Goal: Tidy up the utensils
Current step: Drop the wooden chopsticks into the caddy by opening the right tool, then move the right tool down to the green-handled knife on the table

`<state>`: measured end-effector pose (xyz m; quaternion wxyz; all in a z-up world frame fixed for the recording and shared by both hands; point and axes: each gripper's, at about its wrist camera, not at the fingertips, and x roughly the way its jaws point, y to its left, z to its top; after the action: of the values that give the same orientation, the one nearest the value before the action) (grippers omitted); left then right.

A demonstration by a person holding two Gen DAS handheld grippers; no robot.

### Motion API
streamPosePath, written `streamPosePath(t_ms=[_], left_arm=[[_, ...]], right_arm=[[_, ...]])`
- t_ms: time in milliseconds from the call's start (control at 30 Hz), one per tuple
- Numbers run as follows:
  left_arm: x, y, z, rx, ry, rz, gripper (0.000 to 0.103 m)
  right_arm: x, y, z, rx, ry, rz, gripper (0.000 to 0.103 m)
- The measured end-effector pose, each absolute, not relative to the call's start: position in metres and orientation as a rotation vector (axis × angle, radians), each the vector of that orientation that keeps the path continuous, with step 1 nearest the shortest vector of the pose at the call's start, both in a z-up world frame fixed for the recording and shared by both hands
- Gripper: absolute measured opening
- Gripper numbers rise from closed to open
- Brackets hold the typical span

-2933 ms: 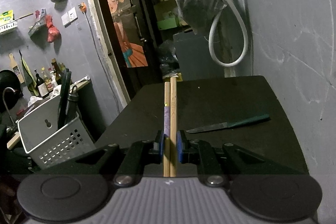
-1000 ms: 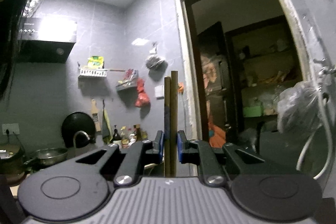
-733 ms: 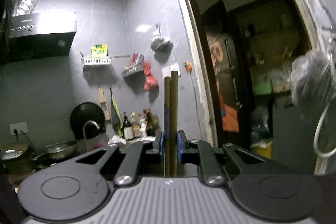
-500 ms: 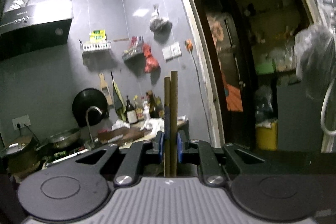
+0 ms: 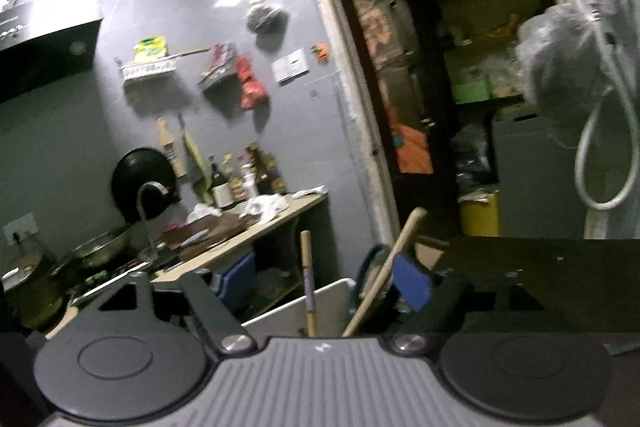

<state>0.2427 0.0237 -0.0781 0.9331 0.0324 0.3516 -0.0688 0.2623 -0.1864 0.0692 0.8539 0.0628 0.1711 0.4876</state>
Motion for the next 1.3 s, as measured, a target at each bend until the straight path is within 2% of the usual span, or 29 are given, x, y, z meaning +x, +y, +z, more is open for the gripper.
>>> streamPosePath(t_ms=[233,433,833,1167,1300], left_arm=[[0.245,0.023,-0.078,0.069,0.724,-0.139,0.077],[0.246,0.022,-0.078,0.064,0.726,-0.134,0.077],[0.249,0.02,-0.076,0.044,0.737,-0.124,0.077],[0.251,0.02,-0.076,0.041,0.739,-0.122,0.077],[0.251,0.02,-0.076,0.041,0.74,-0.123,0.077]], right_arm=[[0.266,-0.234,0.068,0.233,0.289,0.816,0.103],[0.306,-0.263,0.038,0.271,0.399,0.452,0.103],[0.432,-0.274,-0.071,0.331,0.846,0.089,0.103],[0.49,-0.27,-0.103,0.374,0.902,-0.082,0.103],[0.505,-0.262,-0.108,0.281,0.927,-0.161,0.103]])
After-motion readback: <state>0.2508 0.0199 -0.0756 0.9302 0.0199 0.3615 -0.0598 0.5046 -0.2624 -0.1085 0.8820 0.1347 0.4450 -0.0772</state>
